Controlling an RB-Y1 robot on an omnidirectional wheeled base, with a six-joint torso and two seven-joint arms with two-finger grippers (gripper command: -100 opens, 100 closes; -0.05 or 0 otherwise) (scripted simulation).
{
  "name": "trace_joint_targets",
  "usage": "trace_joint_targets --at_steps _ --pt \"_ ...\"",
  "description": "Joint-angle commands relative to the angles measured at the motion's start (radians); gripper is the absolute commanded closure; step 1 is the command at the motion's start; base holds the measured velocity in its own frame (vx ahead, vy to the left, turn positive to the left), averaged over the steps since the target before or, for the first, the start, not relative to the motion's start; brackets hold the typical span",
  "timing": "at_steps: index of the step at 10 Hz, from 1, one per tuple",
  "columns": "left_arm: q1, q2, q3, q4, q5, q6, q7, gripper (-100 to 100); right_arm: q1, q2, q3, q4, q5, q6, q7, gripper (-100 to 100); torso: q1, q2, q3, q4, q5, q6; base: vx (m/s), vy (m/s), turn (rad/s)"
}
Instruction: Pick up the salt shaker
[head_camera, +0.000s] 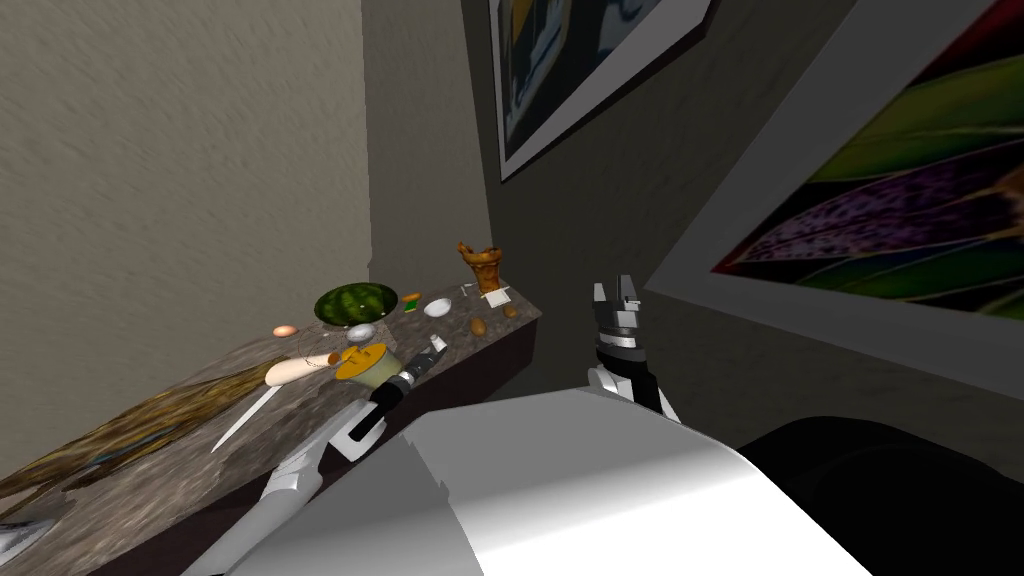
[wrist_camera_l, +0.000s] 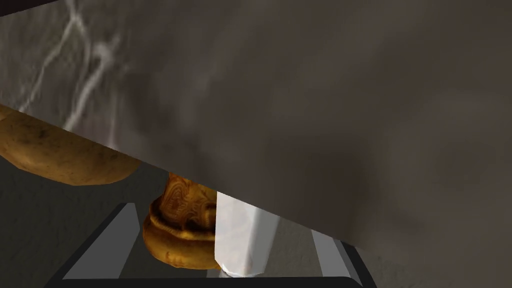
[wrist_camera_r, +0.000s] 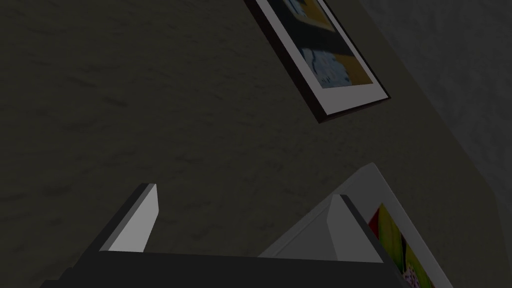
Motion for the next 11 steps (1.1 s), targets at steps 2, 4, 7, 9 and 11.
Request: trace_joint_targets --at_steps 2,4,7,9,11 --pt "-0.074 0.0 -0.024 0.058 0.005 -0.004 0.004 -100 0.0 0.0 0.0 0.0 0.0 0.0 0.0 0 0.0 0.0 0.0 0.0 0.0 0.0 -0.037 -0.002 0.02" --pt "-0.14 -0.009 -0.071 0.136 0.014 -0.016 0.005 -100 0.0 0.0 0.0 0.0 0.0 0.0 0.0 0 0.0 0.0 0.0 0.0 0.0 0.0 -0.053 -0.008 0.072" --pt "-0.222 -0.019 -0.119 0.206 0.023 -0.027 0.006 -100 0.0 0.0 0.0 0.0 0.0 0.0 0.0 0 0.0 0.0 0.0 0.0 0.0 0.0 -0.039 0.001 0.048" --pt "-0.282 -0.028 -0.166 0.254 0.032 -0.039 0.008 -100 0.0 0.0 0.0 0.0 0.0 0.0 0.0 0 0.0 -0.001 0.0 0.0 0.0 0.001 -0.038 0.0 0.046" --pt "-0.338 -0.028 -0.166 0.302 0.032 -0.039 0.008 -100 0.0 0.0 0.0 0.0 0.0 0.0 0.0 0 0.0 0.0 0.0 0.0 0.0 0.0 -0.044 -0.004 0.028"
